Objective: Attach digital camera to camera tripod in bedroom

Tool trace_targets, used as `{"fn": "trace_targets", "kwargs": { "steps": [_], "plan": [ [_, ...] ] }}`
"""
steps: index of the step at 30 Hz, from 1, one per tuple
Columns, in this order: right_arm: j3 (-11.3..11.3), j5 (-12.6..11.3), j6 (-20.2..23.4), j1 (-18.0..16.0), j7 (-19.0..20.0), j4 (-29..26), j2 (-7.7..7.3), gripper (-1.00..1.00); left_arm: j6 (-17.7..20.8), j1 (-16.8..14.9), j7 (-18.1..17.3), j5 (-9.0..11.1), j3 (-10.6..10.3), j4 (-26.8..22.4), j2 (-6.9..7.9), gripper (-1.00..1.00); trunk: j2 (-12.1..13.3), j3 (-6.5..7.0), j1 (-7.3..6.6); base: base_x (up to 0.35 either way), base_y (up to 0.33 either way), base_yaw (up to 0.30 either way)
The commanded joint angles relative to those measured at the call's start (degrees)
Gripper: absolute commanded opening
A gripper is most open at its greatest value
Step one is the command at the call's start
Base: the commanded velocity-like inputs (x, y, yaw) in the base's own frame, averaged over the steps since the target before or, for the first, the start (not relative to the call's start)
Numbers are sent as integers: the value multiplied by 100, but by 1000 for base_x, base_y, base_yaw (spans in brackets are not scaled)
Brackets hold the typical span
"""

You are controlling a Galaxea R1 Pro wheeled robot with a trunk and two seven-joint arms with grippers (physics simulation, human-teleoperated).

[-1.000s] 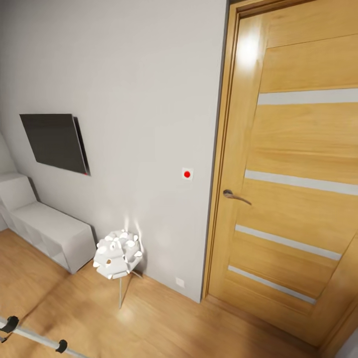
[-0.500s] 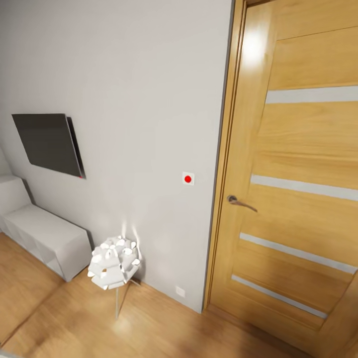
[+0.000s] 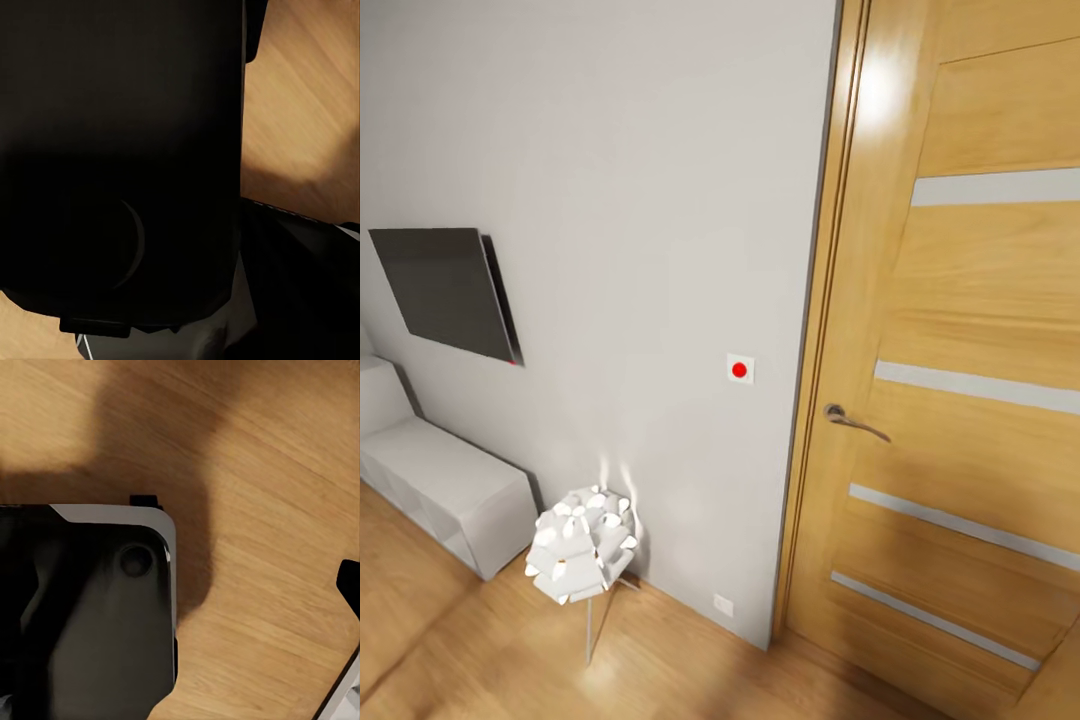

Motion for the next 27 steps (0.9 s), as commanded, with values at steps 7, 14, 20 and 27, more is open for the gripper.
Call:
{"fn": "trace_targets", "kwargs": {
  "steps": [7,14,20,27],
  "plan": [
    [-33,51,-35,-4,-18,18,-16,100,-15,-2,-29,46,-48,7,6,-100,-4,-2,3,34,0,23],
    [-33,54,-36,-5,-18,17,-26,100,-15,-2,-29,46,-48,7,7,-100,-4,-2,3,5,0,116],
    [-33,55,-36,-4,-18,16,-28,100,-15,-2,-29,46,-48,7,8,-100,-4,-2,3,1,0,158],
    [-33,55,-36,-4,-18,15,-29,100,-15,-2,-29,46,-48,7,4,-100,-4,-2,3,0,0,169]
  ]
}}
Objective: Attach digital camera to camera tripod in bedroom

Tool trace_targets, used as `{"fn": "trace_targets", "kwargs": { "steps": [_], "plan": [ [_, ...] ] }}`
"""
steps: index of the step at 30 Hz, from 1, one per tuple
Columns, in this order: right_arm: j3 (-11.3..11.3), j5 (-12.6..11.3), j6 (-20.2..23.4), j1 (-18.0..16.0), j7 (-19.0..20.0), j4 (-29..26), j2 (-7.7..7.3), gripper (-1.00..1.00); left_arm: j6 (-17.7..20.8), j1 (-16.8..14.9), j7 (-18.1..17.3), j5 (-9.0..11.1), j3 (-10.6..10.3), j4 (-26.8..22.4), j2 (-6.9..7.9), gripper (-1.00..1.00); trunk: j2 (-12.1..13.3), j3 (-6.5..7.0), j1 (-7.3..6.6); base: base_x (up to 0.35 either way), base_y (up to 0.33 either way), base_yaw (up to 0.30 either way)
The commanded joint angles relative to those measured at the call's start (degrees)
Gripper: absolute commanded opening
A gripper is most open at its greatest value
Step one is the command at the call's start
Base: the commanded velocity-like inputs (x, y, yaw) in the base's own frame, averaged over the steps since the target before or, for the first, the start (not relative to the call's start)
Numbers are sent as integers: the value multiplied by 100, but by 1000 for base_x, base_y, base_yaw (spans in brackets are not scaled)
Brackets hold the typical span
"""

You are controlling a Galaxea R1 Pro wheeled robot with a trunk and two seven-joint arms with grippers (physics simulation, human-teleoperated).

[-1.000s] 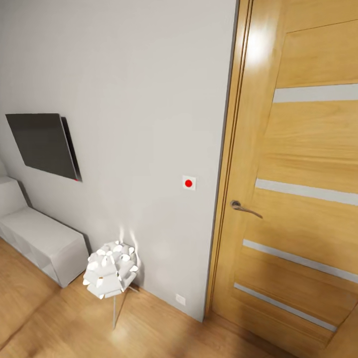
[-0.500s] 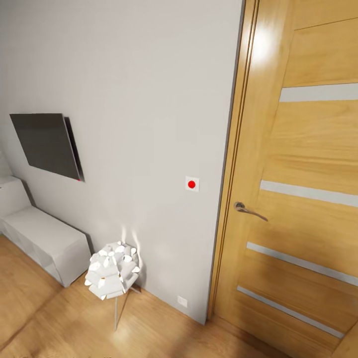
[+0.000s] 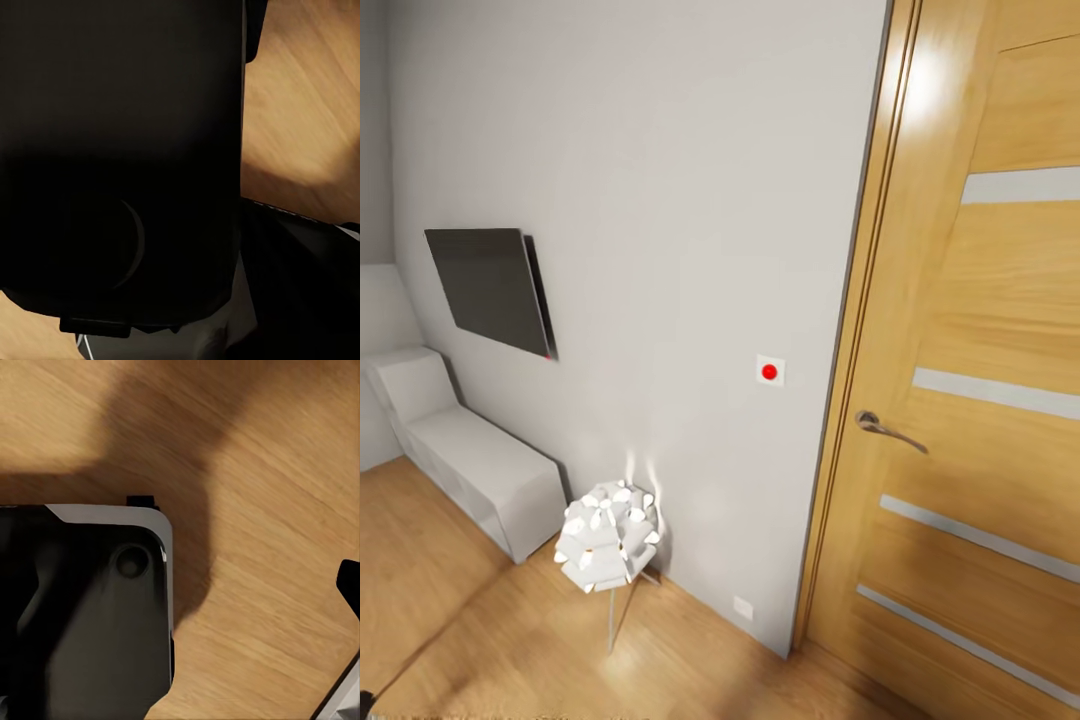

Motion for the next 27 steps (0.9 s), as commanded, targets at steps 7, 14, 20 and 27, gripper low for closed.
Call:
{"fn": "trace_targets", "kwargs": {
  "steps": [7,14,20,27],
  "plan": [
    [-32,48,-32,-6,-18,20,-1,100,-15,-3,-30,46,-48,9,4,-100,-4,-2,2,0,0,173],
    [-32,48,-34,-7,-18,21,-1,100,-15,-3,-30,46,-48,9,5,-100,-4,-2,2,0,0,174],
    [-32,48,-36,-5,-18,20,-1,100,-15,-3,-30,46,-48,9,5,-100,-4,-2,2,0,0,174],
    [-32,48,-39,-5,-18,21,-1,100,-15,-3,-30,46,-48,9,5,-100,-4,-2,2,0,0,177]
  ]
}}
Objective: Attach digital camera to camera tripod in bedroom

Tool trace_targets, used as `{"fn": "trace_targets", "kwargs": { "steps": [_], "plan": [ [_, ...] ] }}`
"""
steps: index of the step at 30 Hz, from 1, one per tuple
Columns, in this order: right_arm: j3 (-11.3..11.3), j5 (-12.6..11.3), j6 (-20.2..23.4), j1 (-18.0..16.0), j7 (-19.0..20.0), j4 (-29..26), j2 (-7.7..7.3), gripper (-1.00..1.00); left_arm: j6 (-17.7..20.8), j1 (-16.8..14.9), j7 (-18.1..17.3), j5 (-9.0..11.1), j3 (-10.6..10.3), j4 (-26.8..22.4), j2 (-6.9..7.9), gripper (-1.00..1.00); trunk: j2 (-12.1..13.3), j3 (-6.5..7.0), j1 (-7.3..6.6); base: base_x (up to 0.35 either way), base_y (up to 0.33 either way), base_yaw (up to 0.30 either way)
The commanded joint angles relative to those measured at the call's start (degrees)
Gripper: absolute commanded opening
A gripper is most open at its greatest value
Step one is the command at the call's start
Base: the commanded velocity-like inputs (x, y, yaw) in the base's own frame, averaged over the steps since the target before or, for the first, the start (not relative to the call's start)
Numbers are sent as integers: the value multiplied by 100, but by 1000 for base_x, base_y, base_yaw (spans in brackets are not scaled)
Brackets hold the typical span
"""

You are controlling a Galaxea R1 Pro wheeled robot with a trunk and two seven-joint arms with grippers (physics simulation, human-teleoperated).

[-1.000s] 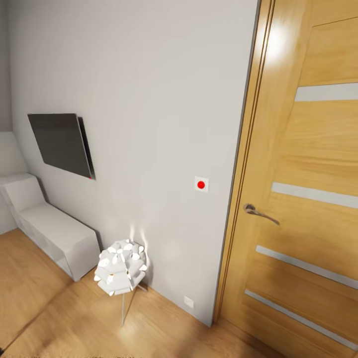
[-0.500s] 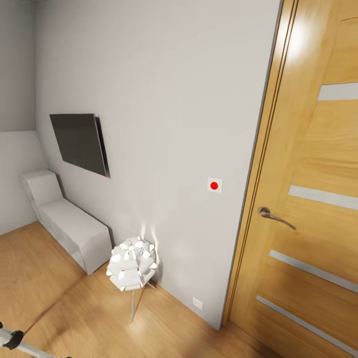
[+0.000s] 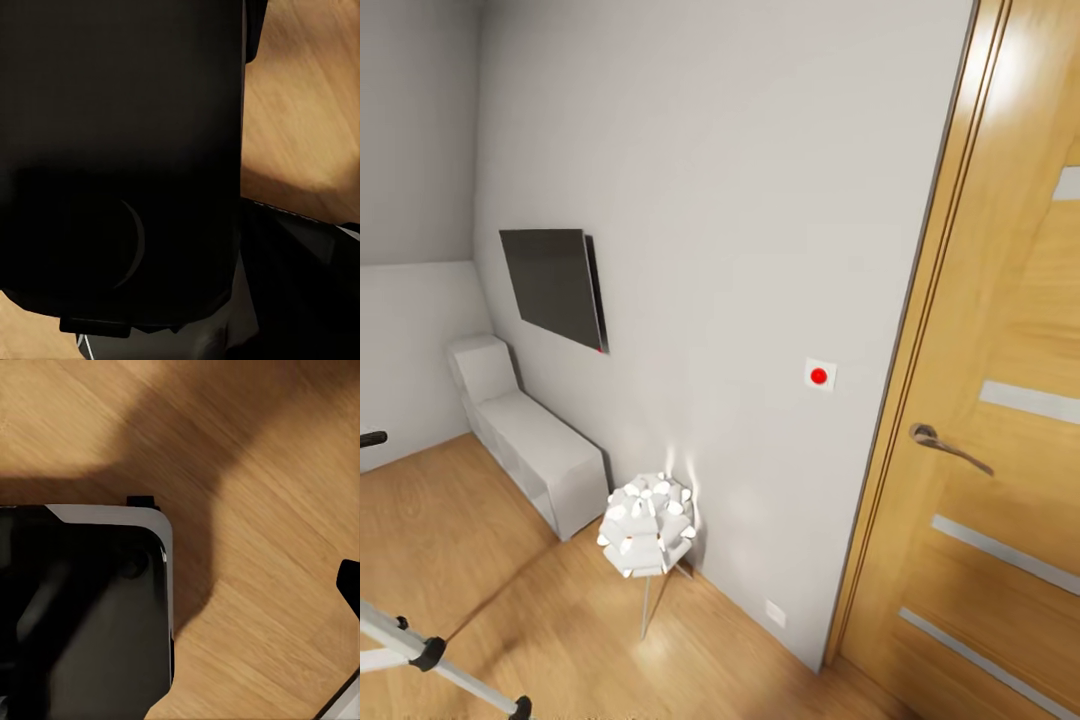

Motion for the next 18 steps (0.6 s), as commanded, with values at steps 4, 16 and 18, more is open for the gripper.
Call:
{"fn": "trace_targets", "kwargs": {
  "steps": [4,16,18],
  "plan": [
    [-32,48,-33,-6,-18,17,-1,100,-15,-3,-30,46,-48,9,0,-100,-4,-2,2,0,0,190],
    [-32,48,-33,-5,-18,14,-1,100,-15,-3,-30,46,-48,9,0,-100,-4,-2,2,0,0,204],
    [-32,48,-34,-5,-18,16,-1,100,-15,-3,-30,46,-48,9,0,-100,-4,-2,2,0,0,205]
  ]
}}
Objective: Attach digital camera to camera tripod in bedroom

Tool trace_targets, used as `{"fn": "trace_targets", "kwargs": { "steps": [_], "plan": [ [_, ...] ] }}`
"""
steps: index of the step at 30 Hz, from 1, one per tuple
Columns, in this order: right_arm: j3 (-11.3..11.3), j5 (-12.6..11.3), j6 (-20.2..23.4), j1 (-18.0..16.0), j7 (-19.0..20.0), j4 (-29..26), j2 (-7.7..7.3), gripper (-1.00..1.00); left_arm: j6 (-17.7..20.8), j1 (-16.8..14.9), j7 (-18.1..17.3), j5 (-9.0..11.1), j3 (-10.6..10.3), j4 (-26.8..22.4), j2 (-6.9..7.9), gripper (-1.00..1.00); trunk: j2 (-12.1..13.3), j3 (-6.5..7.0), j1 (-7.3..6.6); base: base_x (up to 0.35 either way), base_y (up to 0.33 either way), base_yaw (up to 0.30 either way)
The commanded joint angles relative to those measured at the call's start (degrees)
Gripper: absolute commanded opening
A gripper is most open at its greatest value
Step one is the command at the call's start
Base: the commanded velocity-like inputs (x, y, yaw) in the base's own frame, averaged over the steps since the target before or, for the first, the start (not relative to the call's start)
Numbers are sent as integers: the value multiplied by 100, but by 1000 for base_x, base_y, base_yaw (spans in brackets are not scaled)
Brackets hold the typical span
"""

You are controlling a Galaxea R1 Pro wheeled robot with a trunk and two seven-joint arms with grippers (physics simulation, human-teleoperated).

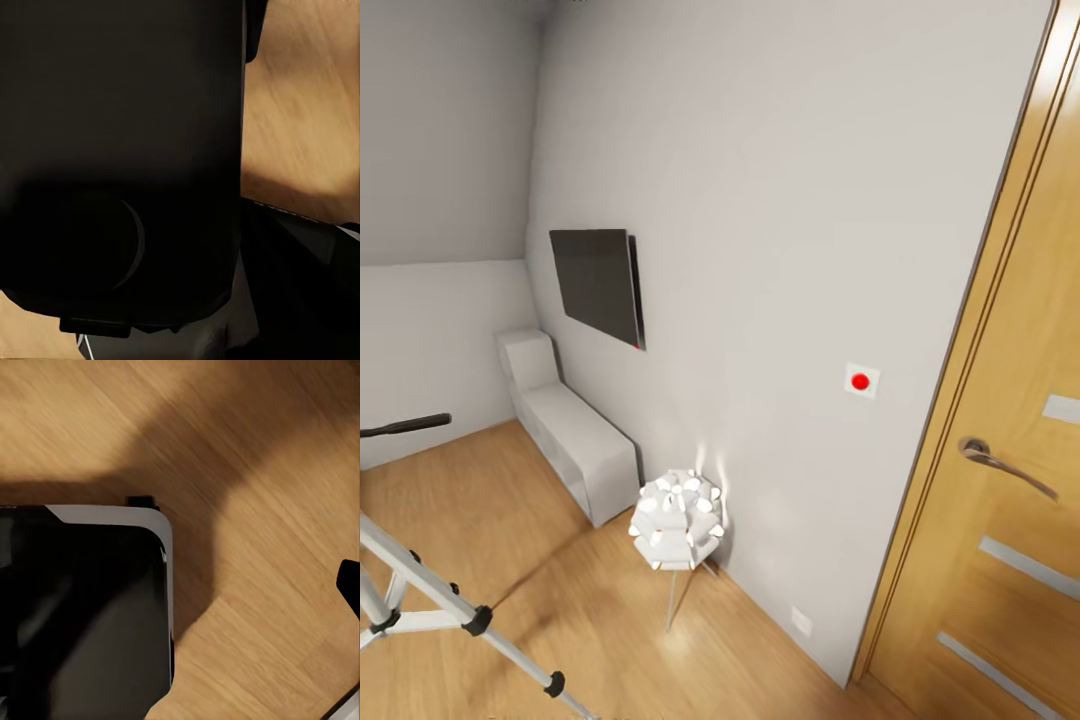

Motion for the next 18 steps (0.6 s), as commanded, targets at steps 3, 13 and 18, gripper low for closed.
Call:
{"fn": "trace_targets", "kwargs": {
  "steps": [3,13,18],
  "plan": [
    [-32,49,-32,-7,-17,20,-1,100,-15,-3,-29,46,-48,9,0,-100,-4,-2,2,0,0,205],
    [-32,49,-33,-5,-17,19,-1,100,-15,-3,-29,46,-48,9,-2,-100,-4,-2,2,0,0,206],
    [-32,49,-34,-5,-17,17,-1,100,-15,-3,-29,46,-48,9,0,-100,-4,-2,2,0,0,207]
  ]
}}
